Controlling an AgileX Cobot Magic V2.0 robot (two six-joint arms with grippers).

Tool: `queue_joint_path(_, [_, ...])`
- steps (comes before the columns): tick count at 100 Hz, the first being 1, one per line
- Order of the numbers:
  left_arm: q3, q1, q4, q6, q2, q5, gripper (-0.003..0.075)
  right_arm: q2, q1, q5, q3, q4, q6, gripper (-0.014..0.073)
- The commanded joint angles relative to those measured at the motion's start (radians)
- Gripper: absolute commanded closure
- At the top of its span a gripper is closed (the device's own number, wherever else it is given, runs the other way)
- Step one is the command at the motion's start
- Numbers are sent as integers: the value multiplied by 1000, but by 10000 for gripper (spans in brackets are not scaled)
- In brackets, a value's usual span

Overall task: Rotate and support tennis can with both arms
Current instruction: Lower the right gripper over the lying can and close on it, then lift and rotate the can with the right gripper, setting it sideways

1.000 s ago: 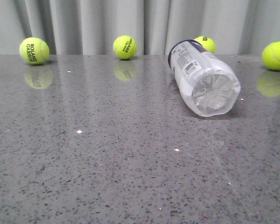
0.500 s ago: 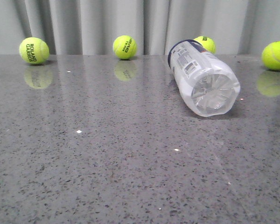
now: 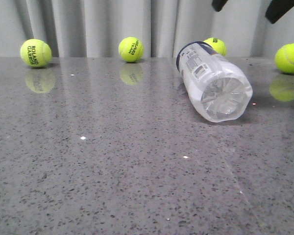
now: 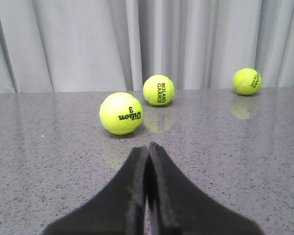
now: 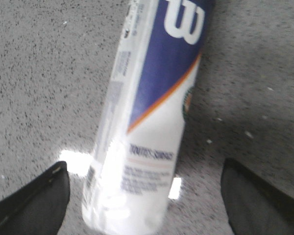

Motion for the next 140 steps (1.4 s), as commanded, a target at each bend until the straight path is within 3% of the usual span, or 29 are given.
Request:
queue_joint_path(1, [44,1,-3,-10,-33,-79,740,29,11,-17,-75,12,45,-30])
queue_joint_path(34, [44,1,-3,-10,-33,-79,740,203,10,-2,-192,18,146,-30])
queue_joint_path(92, [44,1,-3,-10,-33,-79,740,320,10,-12,-206,19,153,-27])
queue_joint_path(99, [44,1,-3,-10,-33,-79,740,320,10,-12,-206,19,153,8])
queue_joint_path(123, [44,1,-3,-10,-33,-79,740,320,10,-13,-206,19,144,256])
queue_joint_path(140, [44,1,-3,-10,-33,-79,740,320,16,15,-254,19,-18,275])
